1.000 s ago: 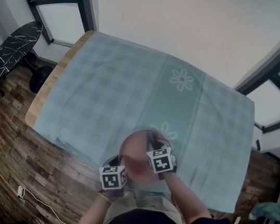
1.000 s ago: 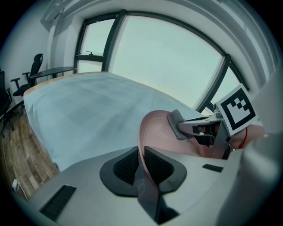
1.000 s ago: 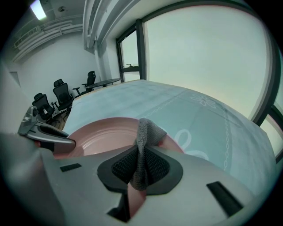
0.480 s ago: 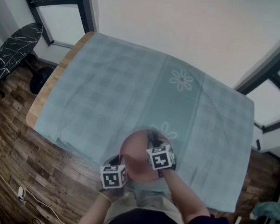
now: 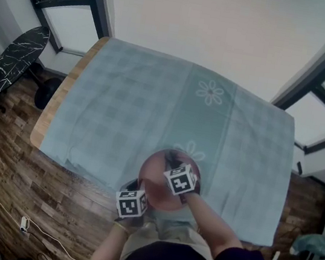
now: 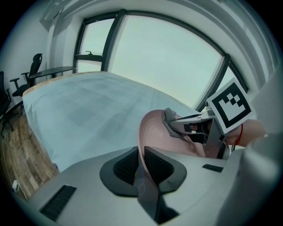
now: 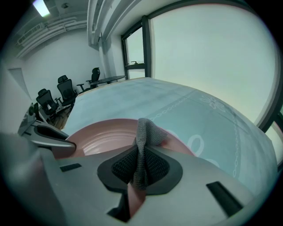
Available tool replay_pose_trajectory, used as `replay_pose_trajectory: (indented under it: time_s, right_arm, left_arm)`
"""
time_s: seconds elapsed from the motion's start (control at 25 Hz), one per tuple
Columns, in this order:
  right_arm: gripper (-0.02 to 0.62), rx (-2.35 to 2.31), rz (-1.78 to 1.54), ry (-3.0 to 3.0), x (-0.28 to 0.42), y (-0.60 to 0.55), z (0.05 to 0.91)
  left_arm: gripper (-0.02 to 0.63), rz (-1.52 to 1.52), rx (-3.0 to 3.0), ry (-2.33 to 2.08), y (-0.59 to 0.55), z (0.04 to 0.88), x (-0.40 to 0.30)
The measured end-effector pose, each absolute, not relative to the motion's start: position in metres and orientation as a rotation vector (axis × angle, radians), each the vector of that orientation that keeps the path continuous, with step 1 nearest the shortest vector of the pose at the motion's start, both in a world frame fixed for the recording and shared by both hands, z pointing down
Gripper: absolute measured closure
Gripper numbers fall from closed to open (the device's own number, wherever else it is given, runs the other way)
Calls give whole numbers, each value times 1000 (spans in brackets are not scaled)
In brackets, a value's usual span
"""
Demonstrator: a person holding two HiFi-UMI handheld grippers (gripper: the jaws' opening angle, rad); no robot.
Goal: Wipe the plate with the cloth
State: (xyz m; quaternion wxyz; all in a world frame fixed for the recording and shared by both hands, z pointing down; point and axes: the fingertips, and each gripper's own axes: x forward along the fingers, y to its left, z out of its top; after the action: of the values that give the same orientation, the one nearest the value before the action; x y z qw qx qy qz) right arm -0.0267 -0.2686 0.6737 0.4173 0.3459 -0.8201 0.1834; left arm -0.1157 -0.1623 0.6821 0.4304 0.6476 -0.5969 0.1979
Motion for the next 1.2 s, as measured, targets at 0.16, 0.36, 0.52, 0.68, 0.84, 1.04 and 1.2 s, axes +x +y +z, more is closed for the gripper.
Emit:
replay_pose_trajectory:
  time_s: [0.16,0.36,0.52,0.68,0.84,1.04,1.2]
  right_arm:
    - [561,797,458,-2087,-43,-261,673]
    - [561,736,454,-2116,-60,-250,674]
    - [561,689,450,-2129,-67,-241,673]
    - [561,652,454,-2143,-74,-232,673]
    - [561,617,458,-2157,-78,-222,673]
    - [561,577,451,-2170,-82,-210,673]
    - [561,543,452,-2176,-83,-197,672]
  left_arm:
    - [552,493,1612,-1488,-162,682,-116]
    - [552,503,1602,-1490,-161,686,-118]
    - [552,499,1603,-1489,-161,686,-117]
    - [552,497,1602,-1491,-162,686,-118]
    - [552,510,1605,-1484,-160,685,-117]
    - [552,509,1599,-1484,-161,686,-117]
    - [552,508,1598,-1485,-161,685,-116]
